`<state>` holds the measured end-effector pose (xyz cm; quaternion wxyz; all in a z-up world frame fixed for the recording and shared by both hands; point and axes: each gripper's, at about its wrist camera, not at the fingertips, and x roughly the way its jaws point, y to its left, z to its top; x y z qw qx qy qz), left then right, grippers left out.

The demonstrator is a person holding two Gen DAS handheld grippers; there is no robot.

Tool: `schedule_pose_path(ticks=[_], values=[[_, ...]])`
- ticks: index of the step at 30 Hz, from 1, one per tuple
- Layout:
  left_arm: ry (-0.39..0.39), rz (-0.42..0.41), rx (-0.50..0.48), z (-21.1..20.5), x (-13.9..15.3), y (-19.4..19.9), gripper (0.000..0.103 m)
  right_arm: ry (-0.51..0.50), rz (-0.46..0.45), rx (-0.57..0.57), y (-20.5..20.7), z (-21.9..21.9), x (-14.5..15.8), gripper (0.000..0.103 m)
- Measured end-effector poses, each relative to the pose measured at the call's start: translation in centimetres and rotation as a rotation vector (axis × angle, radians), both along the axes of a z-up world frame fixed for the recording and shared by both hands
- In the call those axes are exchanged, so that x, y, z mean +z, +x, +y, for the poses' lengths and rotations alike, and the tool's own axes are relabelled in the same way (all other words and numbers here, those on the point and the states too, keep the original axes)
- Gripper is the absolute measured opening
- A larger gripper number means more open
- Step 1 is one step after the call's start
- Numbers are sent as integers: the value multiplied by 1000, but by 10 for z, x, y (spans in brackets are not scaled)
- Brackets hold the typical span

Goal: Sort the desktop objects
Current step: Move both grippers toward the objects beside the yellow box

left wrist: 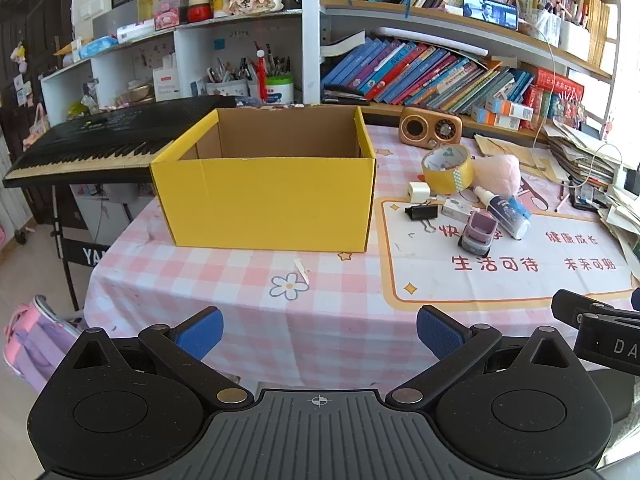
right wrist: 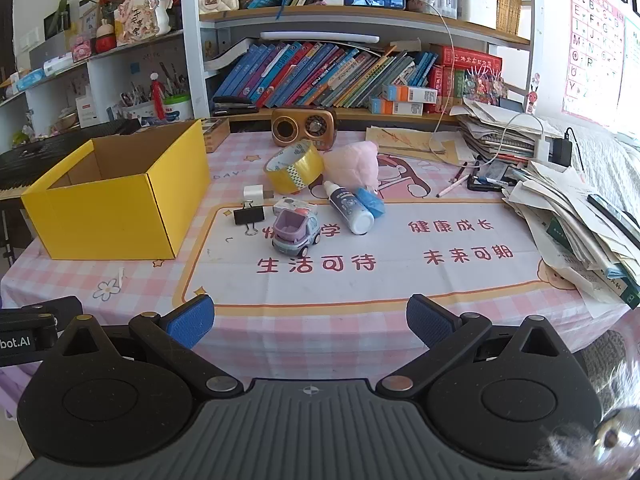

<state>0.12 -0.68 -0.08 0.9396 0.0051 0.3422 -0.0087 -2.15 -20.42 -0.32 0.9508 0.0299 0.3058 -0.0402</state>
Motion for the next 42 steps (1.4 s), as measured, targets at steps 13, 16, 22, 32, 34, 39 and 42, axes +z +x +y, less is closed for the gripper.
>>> schedule_pose_path(ticks=[13, 16, 22, 32, 34, 39, 42], values=[[6, 2, -6, -2, 1, -1, 103, 3, 0, -1, -3, -1, -3, 103], [6, 3, -5, -2, 1, -1, 103, 4, 0, 0, -3, -1, -2, 103], [5, 4, -9, -2, 2, -1, 103, 0, -2, 6, -4, -2, -4, 103], [4, 0, -30, -3, 3, 1, 103, 1, 2, -6, -4, 2, 4, 103], [2, 6, -37, -3, 2, 1, 103, 3, 1, -3, -4, 1, 3, 103], [5, 9, -41, -4, 2, 1, 103, 0, 0, -5, -4, 1, 1, 103], [5, 9, -40, -4, 2, 0, 103, 1, 0, -4, -4, 0, 1, 103]])
